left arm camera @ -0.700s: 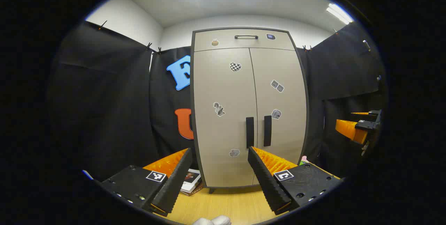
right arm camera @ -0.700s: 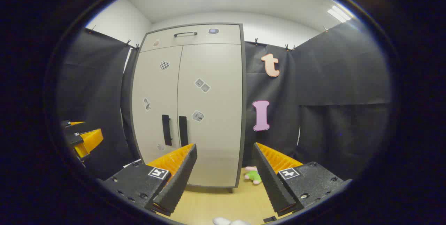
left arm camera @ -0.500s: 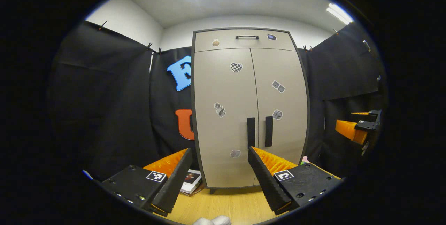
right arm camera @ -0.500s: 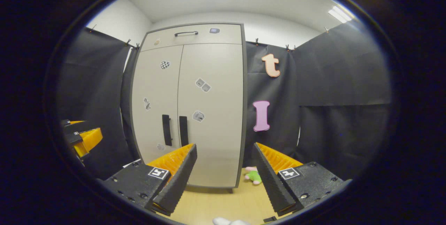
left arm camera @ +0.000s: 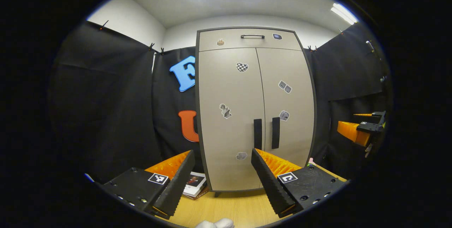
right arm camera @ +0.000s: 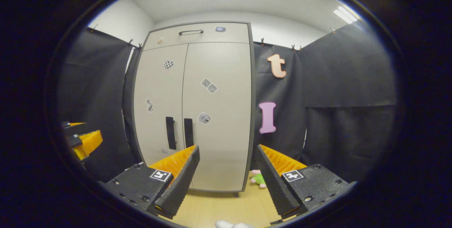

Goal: Open the right door of the double-door shoe cabinet with the right hand, and open the left door with the left hand.

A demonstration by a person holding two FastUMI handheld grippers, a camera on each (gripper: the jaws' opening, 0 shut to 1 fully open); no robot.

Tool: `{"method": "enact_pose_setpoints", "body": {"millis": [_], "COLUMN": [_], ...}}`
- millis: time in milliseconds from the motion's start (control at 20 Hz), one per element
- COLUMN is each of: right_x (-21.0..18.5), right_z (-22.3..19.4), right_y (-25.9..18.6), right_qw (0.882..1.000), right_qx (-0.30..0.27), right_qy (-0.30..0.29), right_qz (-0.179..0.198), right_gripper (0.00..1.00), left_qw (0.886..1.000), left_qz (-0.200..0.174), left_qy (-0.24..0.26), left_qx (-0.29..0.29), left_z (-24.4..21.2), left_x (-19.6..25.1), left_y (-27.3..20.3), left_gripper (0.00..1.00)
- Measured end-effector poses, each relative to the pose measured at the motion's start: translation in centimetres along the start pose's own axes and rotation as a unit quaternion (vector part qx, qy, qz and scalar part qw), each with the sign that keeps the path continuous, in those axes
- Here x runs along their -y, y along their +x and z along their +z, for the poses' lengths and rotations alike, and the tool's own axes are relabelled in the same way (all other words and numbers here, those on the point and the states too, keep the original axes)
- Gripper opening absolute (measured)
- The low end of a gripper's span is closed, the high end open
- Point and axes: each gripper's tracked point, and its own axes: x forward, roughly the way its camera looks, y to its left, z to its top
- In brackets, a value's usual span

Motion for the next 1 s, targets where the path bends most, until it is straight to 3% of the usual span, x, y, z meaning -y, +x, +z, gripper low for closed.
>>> {"method": "enact_pose_setpoints", "body": {"millis": [400, 600, 850, 1000], "right_x": [-4.5, -8.2, -11.3, -12.3], "right_z": [-1.6, -1.9, -3.0, -3.6], "right_y": [5.8, 11.3, 18.2, 21.8], "right_qw": [1.000, 0.999, 0.999, 0.999], "right_qx": [-0.007, -0.002, -0.018, -0.031], "right_qy": [-0.001, 0.015, 0.010, 0.020], "right_qz": [0.021, 0.037, 0.031, 0.025], "right_gripper": [0.99, 0.99, 0.99, 0.94], "left_qw": [1.000, 1.000, 0.999, 0.999], "left_qz": [0.008, 0.017, 0.027, 0.035], "left_qy": [0.005, 0.009, -0.003, -0.003], "left_qx": [-0.014, -0.020, -0.028, -0.033], "left_z": [-0.7, -1.5, -2.0, -2.4], "left_x": [-0.6, -1.3, -1.9, -2.1], "left_y": [-0.1, -0.7, -1.4, -1.7], "left_gripper": [0.96, 0.96, 0.96, 0.96]}}
